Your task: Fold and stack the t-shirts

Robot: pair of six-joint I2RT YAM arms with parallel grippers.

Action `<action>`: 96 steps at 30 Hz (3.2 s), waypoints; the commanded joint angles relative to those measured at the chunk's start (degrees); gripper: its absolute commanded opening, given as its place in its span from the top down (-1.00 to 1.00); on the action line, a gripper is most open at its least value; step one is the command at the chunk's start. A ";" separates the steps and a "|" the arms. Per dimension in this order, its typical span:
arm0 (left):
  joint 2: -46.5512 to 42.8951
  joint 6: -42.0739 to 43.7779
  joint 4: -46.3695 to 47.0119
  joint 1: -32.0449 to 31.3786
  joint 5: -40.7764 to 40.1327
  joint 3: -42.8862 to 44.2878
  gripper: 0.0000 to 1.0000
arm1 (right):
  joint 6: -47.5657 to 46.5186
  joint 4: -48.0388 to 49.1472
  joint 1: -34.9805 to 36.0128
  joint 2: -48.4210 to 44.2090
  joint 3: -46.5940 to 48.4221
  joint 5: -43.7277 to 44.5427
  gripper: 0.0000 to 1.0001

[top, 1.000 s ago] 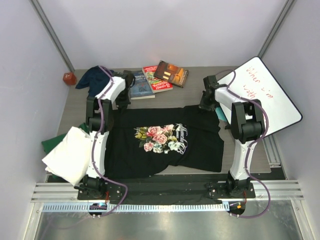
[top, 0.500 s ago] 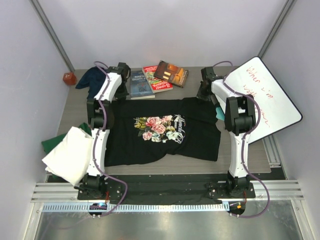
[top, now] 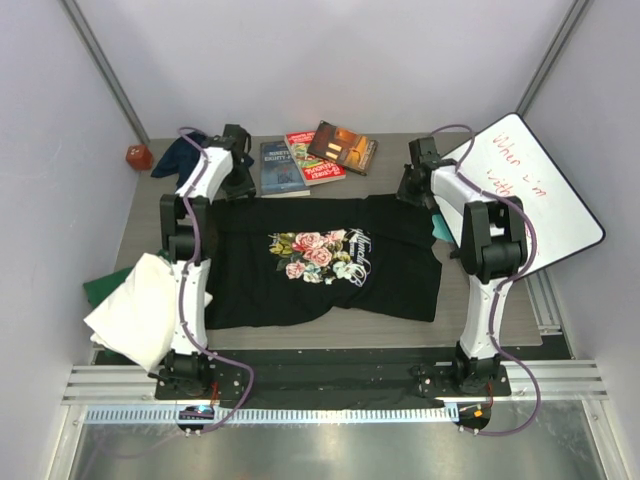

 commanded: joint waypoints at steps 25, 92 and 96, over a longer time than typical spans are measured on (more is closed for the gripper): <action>-34.27 -1.00 9.85 -0.34 2.96 -31.24 0.21 | -1.91 13.28 1.82 1.10 -6.43 -16.42 0.35; -30.23 0.67 9.76 -0.34 6.30 -35.11 0.31 | -7.36 16.70 2.52 -4.34 -9.33 -10.80 0.98; -30.05 0.58 9.59 -0.42 6.30 -34.94 0.31 | -7.01 16.70 2.52 -6.01 -10.12 -10.88 0.98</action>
